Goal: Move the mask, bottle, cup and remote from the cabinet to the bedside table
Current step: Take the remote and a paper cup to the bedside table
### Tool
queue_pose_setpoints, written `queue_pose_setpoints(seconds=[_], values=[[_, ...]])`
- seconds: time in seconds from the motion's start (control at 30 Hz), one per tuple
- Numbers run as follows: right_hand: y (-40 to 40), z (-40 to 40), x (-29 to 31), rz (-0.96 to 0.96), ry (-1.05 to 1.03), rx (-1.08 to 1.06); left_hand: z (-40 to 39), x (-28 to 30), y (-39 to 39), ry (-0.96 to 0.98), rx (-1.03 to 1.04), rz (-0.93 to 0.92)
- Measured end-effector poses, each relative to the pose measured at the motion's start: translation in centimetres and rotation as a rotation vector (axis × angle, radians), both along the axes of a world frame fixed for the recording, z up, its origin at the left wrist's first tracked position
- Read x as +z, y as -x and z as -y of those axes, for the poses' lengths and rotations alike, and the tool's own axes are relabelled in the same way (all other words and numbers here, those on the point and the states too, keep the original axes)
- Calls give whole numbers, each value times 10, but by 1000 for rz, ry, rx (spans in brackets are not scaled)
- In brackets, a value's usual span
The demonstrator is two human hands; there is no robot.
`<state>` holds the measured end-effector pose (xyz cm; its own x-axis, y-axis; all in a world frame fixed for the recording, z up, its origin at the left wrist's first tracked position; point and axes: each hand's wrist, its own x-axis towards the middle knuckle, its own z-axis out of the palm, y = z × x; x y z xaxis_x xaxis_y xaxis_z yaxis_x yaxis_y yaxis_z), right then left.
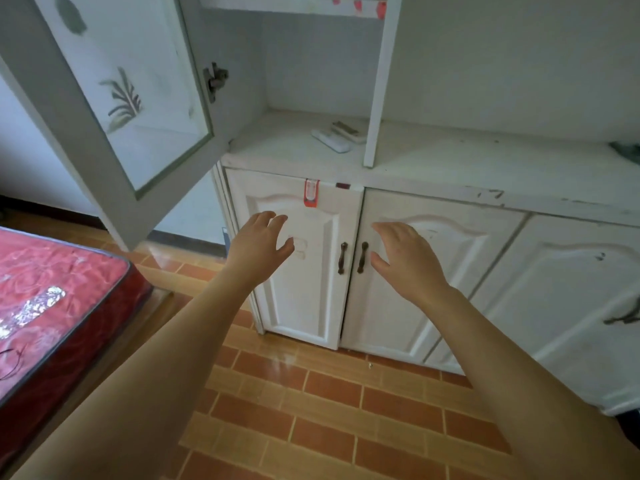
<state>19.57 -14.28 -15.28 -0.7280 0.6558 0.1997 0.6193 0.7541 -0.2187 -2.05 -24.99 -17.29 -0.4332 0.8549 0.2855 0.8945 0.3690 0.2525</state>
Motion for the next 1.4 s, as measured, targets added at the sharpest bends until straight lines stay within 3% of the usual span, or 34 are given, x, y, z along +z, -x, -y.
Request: queue_pose_setpoints(seconds=[0.6,0.87,1.4], values=[[143,-176,27,-104,-23,190,-187,17,130,-73,61,-23],[191,-216,29,-114,7,240,-221,22,171,-78,88,-3],[262,-259,2,-97,61,-67,-272,6,229,130,-50,40]])
